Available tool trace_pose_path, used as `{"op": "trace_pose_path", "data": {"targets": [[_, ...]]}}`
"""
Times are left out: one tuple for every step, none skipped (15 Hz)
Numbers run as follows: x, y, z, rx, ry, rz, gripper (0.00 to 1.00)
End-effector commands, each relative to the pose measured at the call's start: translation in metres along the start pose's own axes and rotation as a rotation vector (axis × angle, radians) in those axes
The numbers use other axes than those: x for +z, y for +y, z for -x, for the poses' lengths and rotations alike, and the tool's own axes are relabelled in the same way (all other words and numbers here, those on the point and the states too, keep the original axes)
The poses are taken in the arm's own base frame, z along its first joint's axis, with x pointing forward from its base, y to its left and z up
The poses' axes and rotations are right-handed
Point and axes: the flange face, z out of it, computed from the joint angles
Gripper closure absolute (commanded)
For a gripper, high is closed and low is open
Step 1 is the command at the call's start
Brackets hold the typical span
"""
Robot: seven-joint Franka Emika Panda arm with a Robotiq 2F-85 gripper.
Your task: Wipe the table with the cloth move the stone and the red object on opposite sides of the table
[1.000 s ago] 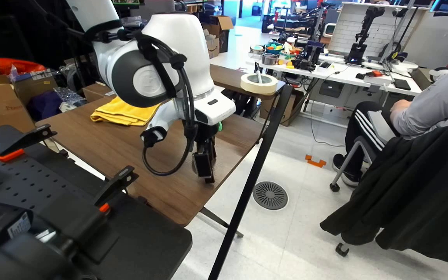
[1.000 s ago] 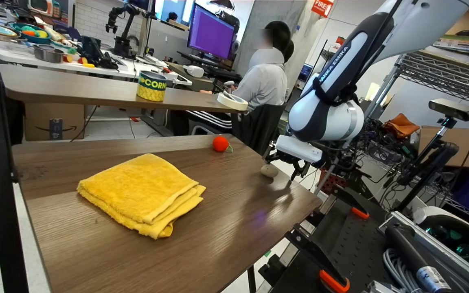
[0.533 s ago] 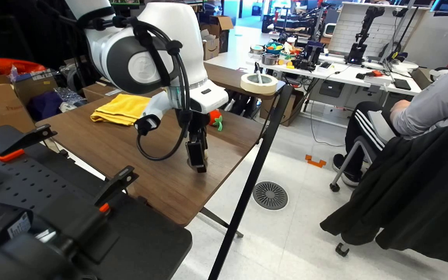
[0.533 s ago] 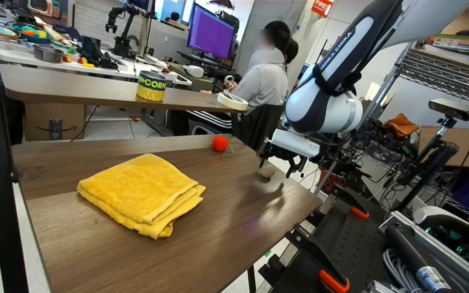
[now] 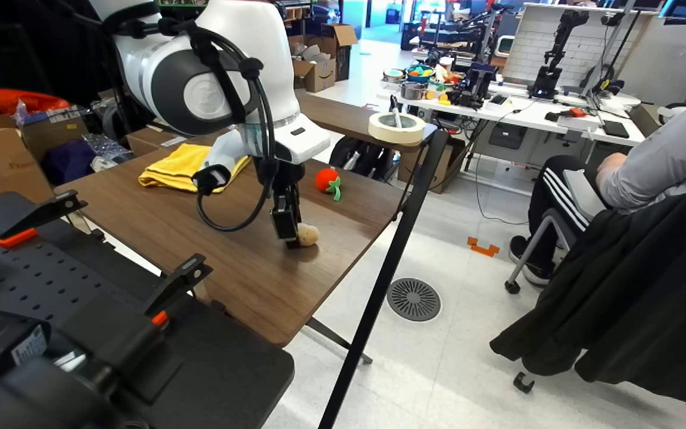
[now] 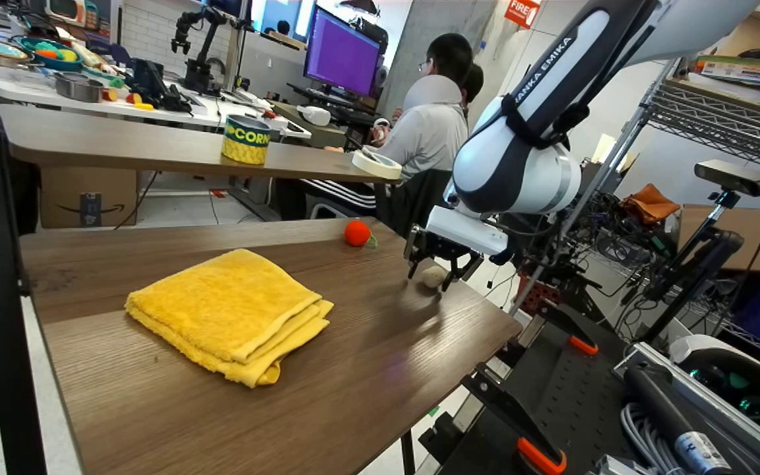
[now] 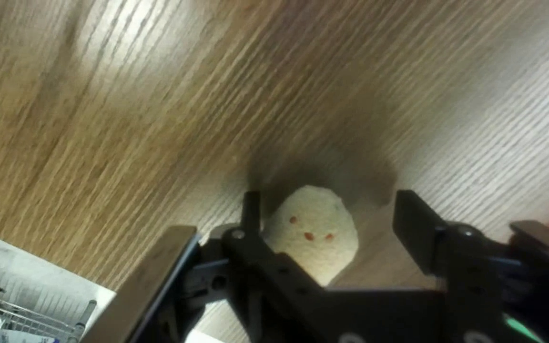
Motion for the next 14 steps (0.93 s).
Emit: {"op": "trace_pose_path", "data": {"targets": [[-0.003,-0.003,0.0,0.007,-0.004,-0.012,0.58],[-0.005,-0.003,0.001,0.004,-0.004,-0.014,0.66],[-0.006,-0.003,0.002,0.001,-0.004,-0.017,0.73],[-0.009,-0.004,0.005,-0.007,-0.001,-0.025,0.82],[-0.013,-0.005,0.01,-0.02,0.001,-0.039,0.88],[-0.017,-0.008,0.015,-0.032,0.004,-0.056,0.95],[-0.025,-0.011,0.024,-0.051,0.009,-0.082,1.0],[-0.031,-0.015,0.032,-0.071,0.014,-0.108,1.0],[-0.039,-0.018,0.042,-0.093,0.022,-0.137,1.0],[-0.047,-0.02,0.054,-0.121,0.031,-0.163,0.99],[-0.053,-0.023,0.065,-0.148,0.037,-0.184,0.99],[-0.063,-0.027,0.079,-0.176,0.048,-0.219,0.99],[-0.071,-0.031,0.093,-0.202,0.051,-0.254,0.98],[-0.083,-0.037,0.11,-0.231,0.045,-0.292,0.98]]}}
